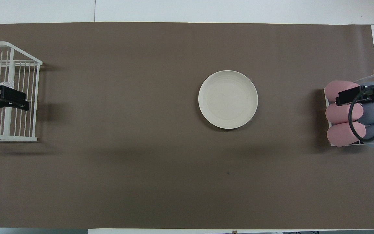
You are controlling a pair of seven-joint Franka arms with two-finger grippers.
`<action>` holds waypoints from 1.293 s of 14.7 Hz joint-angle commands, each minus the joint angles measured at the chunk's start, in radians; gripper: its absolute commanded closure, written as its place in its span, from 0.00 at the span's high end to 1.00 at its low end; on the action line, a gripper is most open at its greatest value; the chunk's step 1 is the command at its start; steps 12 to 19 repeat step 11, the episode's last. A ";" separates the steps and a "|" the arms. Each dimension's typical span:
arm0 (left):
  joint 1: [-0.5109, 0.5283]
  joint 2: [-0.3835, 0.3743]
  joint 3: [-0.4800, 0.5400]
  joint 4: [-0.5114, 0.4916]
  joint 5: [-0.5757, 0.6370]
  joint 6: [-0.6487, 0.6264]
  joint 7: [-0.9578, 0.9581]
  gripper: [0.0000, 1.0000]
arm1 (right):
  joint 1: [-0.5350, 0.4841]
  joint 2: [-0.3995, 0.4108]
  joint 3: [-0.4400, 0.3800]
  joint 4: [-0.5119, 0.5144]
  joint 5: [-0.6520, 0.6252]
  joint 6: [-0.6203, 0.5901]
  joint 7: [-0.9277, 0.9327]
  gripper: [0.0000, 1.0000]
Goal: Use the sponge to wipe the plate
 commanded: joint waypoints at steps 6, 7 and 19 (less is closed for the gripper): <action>0.019 -0.021 -0.013 -0.015 0.003 0.040 0.010 1.00 | -0.004 -0.020 0.005 -0.018 -0.012 0.003 0.017 1.00; 0.017 -0.024 -0.013 -0.022 0.003 0.042 0.009 1.00 | -0.004 -0.020 0.005 -0.018 -0.012 0.003 0.017 1.00; 0.020 -0.024 -0.013 -0.020 0.003 0.045 0.013 1.00 | -0.004 -0.020 0.006 -0.018 -0.012 0.003 0.015 1.00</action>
